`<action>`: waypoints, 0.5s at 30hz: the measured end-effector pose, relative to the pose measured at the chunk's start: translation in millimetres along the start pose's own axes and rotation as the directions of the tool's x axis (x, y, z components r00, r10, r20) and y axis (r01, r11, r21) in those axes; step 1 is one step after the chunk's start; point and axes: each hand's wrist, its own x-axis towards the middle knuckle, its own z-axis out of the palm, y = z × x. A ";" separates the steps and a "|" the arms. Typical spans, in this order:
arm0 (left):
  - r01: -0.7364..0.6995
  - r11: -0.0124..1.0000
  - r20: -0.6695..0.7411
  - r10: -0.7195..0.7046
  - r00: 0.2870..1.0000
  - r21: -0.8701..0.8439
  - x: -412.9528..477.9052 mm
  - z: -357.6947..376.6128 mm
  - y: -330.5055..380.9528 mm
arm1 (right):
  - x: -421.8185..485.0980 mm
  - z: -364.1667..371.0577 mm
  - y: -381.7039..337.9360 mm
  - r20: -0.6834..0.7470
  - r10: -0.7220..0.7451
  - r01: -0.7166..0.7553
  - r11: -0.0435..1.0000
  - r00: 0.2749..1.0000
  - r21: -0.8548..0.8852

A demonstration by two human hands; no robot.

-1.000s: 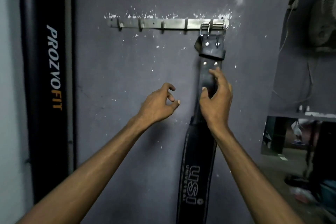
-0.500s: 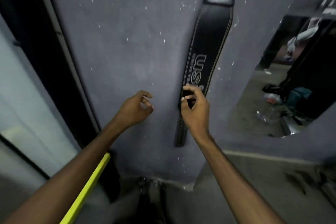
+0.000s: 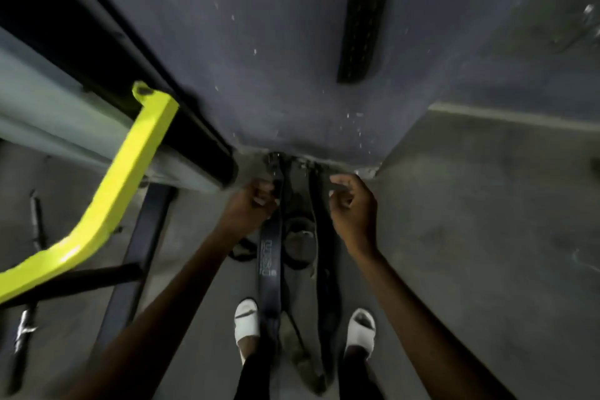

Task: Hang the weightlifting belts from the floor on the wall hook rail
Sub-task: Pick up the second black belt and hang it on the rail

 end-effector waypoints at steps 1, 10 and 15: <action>0.057 0.998 0.029 -0.057 0.998 0.005 8.6 15.9 -25.6 | -6.9 11.3 28.7 0.014 0.049 -0.049 0.999 0.999 -0.006; 0.304 0.940 0.041 -0.314 0.948 0.157 82.5 139.8 -320.3 | -79.2 166.5 281.0 0.111 0.338 -0.337 0.941 0.935 -0.026; 0.478 0.871 -0.016 -0.480 0.877 0.110 97.8 189.8 -478.2 | -126.4 267.6 412.1 0.141 0.442 -0.434 0.897 0.886 -0.082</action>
